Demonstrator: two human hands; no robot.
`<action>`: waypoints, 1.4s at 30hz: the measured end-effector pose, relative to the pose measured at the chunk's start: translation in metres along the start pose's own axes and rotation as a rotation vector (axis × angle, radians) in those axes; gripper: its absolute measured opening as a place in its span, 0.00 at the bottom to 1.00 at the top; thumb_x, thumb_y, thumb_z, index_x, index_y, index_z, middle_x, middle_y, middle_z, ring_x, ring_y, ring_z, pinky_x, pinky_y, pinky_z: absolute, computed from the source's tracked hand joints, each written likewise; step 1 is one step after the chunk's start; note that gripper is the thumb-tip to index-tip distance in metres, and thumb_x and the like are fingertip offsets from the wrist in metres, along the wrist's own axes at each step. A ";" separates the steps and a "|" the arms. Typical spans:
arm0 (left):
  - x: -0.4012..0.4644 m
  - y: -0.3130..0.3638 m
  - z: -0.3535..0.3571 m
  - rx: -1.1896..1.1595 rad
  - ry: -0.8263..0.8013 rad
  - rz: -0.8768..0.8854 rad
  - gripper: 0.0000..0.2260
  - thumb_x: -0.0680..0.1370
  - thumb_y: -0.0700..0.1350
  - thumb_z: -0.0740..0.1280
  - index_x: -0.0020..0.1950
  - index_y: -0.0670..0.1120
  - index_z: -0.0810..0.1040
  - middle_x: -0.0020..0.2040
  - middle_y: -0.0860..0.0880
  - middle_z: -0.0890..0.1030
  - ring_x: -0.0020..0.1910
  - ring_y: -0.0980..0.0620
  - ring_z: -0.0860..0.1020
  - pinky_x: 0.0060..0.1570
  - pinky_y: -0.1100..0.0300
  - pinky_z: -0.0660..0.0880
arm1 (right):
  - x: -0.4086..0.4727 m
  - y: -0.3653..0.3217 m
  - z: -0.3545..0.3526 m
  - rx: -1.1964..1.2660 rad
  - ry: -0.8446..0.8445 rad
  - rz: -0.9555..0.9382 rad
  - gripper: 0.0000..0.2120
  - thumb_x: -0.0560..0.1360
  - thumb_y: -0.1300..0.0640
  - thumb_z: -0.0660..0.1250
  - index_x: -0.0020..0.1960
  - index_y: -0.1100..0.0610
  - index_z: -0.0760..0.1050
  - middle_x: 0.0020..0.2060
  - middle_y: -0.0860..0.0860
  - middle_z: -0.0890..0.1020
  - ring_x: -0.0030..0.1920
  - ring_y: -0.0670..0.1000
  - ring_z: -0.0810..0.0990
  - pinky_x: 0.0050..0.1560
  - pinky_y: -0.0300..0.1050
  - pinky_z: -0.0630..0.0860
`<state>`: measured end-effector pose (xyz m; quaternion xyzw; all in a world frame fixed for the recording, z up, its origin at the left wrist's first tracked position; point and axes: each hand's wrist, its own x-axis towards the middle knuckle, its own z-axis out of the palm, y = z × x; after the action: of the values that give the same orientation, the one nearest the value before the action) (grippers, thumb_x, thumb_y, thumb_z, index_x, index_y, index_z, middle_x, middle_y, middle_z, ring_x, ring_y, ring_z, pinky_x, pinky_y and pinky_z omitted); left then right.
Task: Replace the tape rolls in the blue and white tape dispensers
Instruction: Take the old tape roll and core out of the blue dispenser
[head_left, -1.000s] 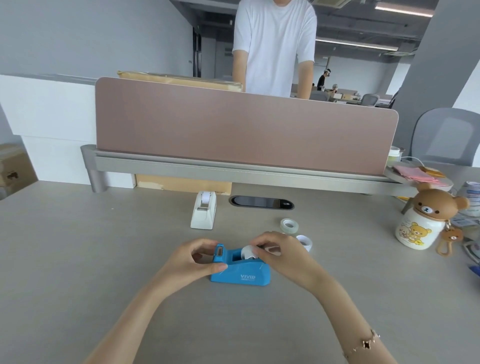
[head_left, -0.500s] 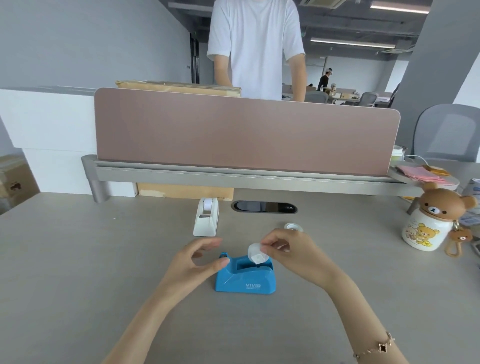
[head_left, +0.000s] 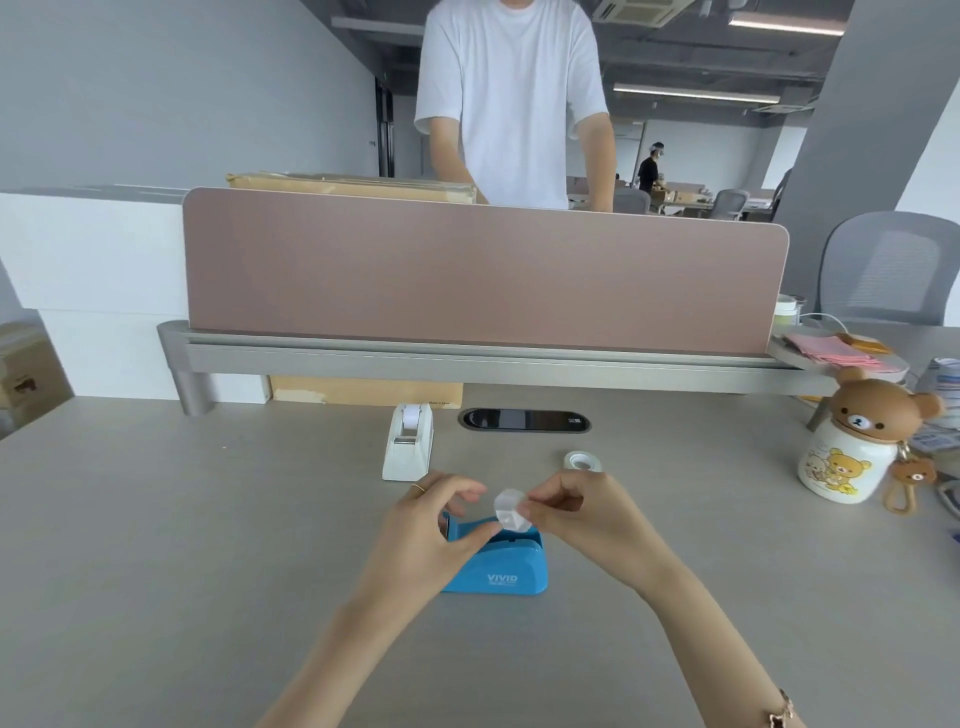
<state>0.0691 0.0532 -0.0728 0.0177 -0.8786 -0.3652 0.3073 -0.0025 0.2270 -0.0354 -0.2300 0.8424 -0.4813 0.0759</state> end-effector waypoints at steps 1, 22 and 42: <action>0.000 0.003 0.000 -0.007 0.003 0.012 0.12 0.66 0.49 0.78 0.46 0.52 0.80 0.42 0.61 0.78 0.46 0.60 0.76 0.39 0.73 0.71 | -0.001 -0.001 0.001 0.005 0.009 -0.001 0.06 0.71 0.53 0.73 0.43 0.55 0.82 0.39 0.49 0.86 0.42 0.45 0.84 0.46 0.38 0.78; -0.002 0.014 0.006 -0.184 0.021 -0.053 0.09 0.67 0.37 0.76 0.44 0.45 0.82 0.41 0.52 0.83 0.41 0.60 0.83 0.43 0.70 0.79 | -0.001 -0.003 0.014 0.036 0.118 -0.013 0.05 0.72 0.55 0.73 0.40 0.57 0.80 0.35 0.47 0.83 0.35 0.39 0.79 0.37 0.30 0.75; 0.027 0.020 -0.016 -0.169 -0.017 -0.282 0.05 0.71 0.43 0.71 0.46 0.50 0.81 0.42 0.54 0.82 0.39 0.61 0.81 0.36 0.71 0.73 | 0.037 0.075 -0.066 0.250 0.497 0.269 0.06 0.74 0.59 0.69 0.45 0.62 0.82 0.33 0.53 0.82 0.35 0.51 0.81 0.39 0.44 0.78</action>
<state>0.0598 0.0507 -0.0373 0.1118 -0.8361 -0.4776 0.2457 -0.0812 0.2934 -0.0604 0.0194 0.7924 -0.6083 -0.0416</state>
